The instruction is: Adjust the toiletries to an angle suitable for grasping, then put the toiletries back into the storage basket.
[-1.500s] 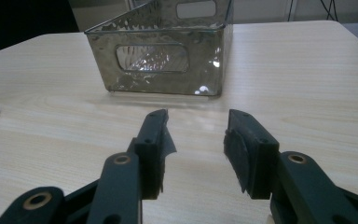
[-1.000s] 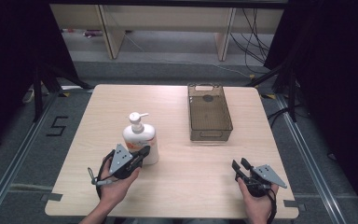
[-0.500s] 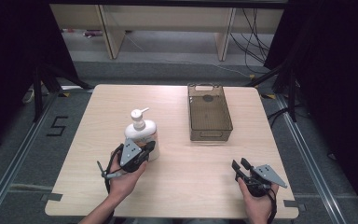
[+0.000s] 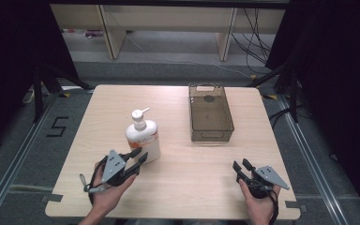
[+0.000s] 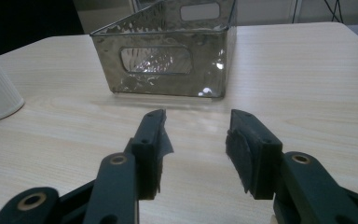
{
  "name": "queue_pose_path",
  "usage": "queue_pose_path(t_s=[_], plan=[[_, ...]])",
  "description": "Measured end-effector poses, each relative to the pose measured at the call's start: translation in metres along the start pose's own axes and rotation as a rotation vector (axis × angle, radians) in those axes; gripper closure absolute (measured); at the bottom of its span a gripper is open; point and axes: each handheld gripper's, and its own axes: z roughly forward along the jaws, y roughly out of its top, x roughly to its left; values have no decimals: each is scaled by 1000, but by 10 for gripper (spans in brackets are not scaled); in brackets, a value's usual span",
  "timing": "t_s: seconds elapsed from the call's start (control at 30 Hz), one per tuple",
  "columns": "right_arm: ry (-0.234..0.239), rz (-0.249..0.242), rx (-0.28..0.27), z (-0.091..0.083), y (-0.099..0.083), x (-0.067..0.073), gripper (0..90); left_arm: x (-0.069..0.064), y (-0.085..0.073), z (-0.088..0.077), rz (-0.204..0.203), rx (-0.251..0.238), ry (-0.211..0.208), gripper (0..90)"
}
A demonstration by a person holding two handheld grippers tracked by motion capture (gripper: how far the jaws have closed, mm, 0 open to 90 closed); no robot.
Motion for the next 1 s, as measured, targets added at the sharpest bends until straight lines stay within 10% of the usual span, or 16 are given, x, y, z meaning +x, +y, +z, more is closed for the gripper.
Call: queue_pose_path(t_s=[0.3,0.53,1.0], plan=[[-10,-35,-24,1,-1,3,548,28,-34,-19,-119,10,97,341],[-9,-21,-20,-4,2,6,546,35,-34,-22,-115,17,102,279],[205,-40,-90,3,35,56,408,42,-42,-19,-155,31,109,265]])
